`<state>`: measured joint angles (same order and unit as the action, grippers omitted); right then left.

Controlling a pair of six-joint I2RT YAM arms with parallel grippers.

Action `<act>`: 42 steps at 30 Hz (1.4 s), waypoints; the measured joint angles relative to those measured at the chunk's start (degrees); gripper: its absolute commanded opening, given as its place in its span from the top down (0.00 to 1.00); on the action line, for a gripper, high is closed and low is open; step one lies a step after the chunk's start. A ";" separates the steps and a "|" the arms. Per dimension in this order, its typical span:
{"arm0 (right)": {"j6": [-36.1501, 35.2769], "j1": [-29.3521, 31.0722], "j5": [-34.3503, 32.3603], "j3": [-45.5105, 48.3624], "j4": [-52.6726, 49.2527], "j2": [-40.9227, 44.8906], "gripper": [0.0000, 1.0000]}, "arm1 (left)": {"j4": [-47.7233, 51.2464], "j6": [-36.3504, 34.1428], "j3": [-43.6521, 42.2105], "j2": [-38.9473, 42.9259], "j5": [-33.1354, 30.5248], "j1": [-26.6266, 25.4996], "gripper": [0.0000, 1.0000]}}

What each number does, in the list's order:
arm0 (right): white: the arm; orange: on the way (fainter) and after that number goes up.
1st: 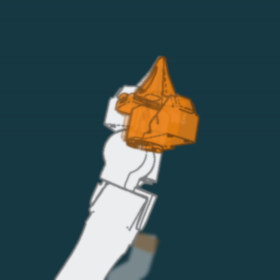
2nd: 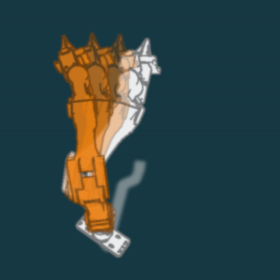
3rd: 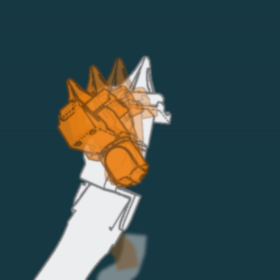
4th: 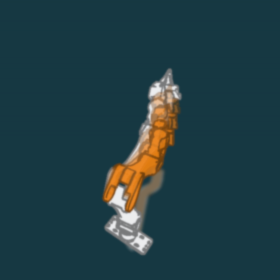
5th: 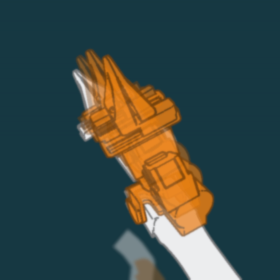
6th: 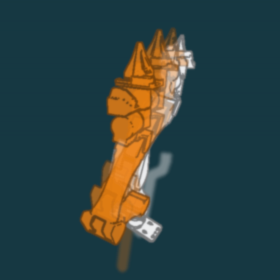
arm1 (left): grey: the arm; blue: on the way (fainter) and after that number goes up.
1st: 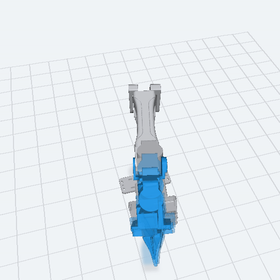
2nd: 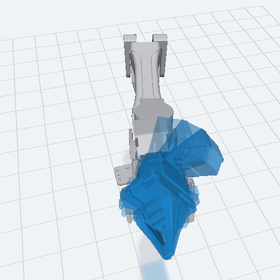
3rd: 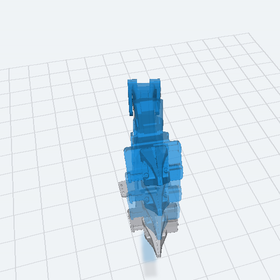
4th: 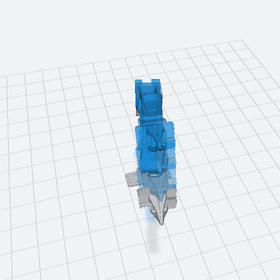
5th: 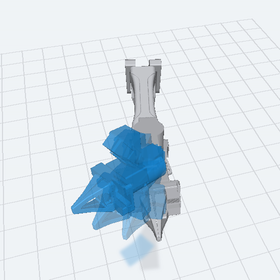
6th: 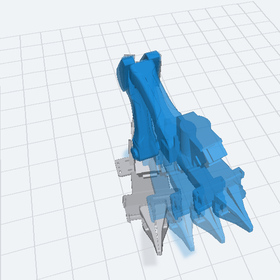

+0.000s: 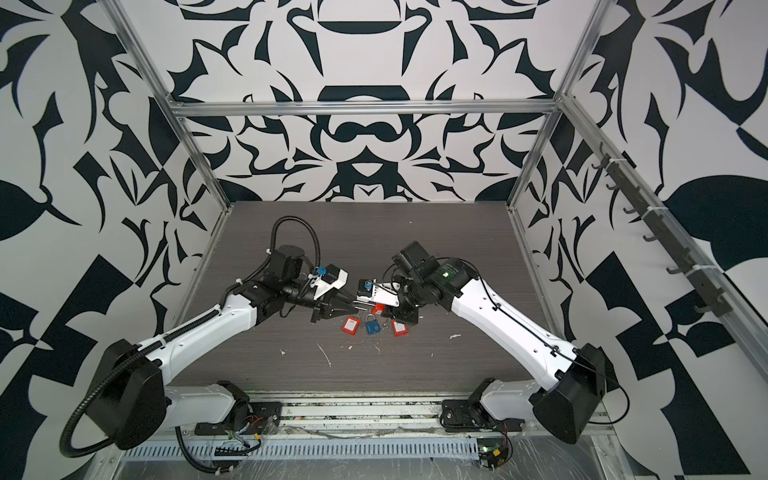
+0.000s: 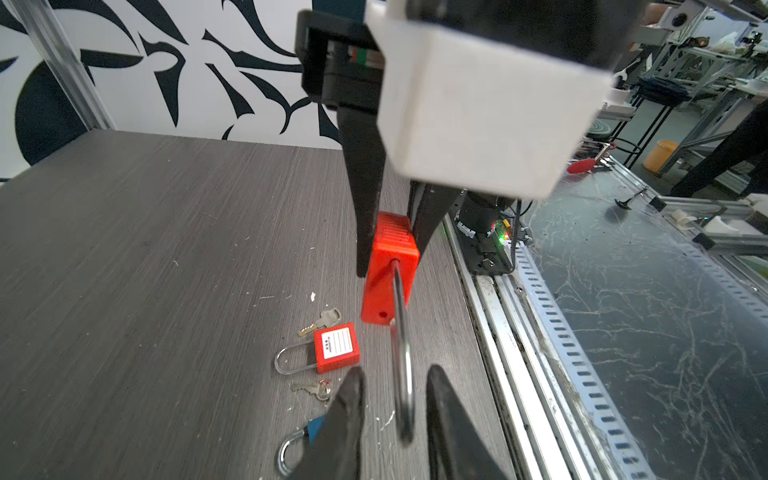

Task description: Lock with the key

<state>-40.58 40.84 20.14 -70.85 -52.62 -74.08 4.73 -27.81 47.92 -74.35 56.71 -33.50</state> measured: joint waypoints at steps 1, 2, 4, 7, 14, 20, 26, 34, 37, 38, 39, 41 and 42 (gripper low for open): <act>-0.13 0.00 -0.02 -0.09 -0.35 0.00 0.93 | 1.27 -0.76 0.28 0.42 -0.63 -0.20 0.67; -0.17 0.00 -0.02 -0.22 -0.70 0.00 0.93 | 2.49 -1.49 0.81 0.85 -1.27 -0.35 0.69; -0.20 0.00 -0.02 -0.35 -1.05 0.00 0.93 | 4.55 -2.95 2.25 1.42 -2.25 -0.59 0.70; -0.22 0.00 -0.02 -0.37 -1.57 0.00 0.94 | 6.80 -5.03 4.15 1.66 -3.43 -0.94 0.70; -0.42 0.00 0.04 -0.79 -2.21 -0.24 0.95 | 10.64 -7.52 5.44 1.03 -5.46 -3.19 0.87; -0.74 0.00 0.15 -1.18 -3.48 -0.37 0.98 | 11.50 -8.52 6.56 -0.44 -6.01 -3.85 1.00; -0.76 -0.02 0.13 -1.31 -3.78 -0.61 1.00 | 11.69 -8.28 7.06 -1.60 -5.90 -4.39 1.00; -0.74 -0.96 2.40 -1.31 -5.33 -0.66 1.00 | 8.44 -6.10 5.97 -1.99 -5.09 -5.31 1.00; -0.17 -0.96 5.18 -1.44 -5.11 -1.18 1.00 | 4.90 -5.11 4.11 -1.64 -4.94 -6.47 1.00; -0.20 -0.98 6.01 -1.46 -5.35 -1.42 1.00 | 3.87 -4.68 3.39 -1.42 -4.92 -6.73 1.00; -0.26 -1.05 6.62 -1.55 -5.49 -1.77 1.00 | 2.91 -4.20 2.62 -1.07 -5.03 -6.82 1.00; -0.59 -1.07 7.50 -2.03 -5.95 -2.56 1.00 | 1.49 -3.30 1.22 -0.28 -5.16 -6.86 1.00; -0.90 -1.07 7.82 -2.45 -6.32 -2.99 1.00 | 0.63 -2.82 0.46 0.22 -5.31 -6.88 1.00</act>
<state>-41.47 39.77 27.97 -73.30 -58.94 -77.08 5.37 -30.63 48.38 -74.13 51.40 -40.38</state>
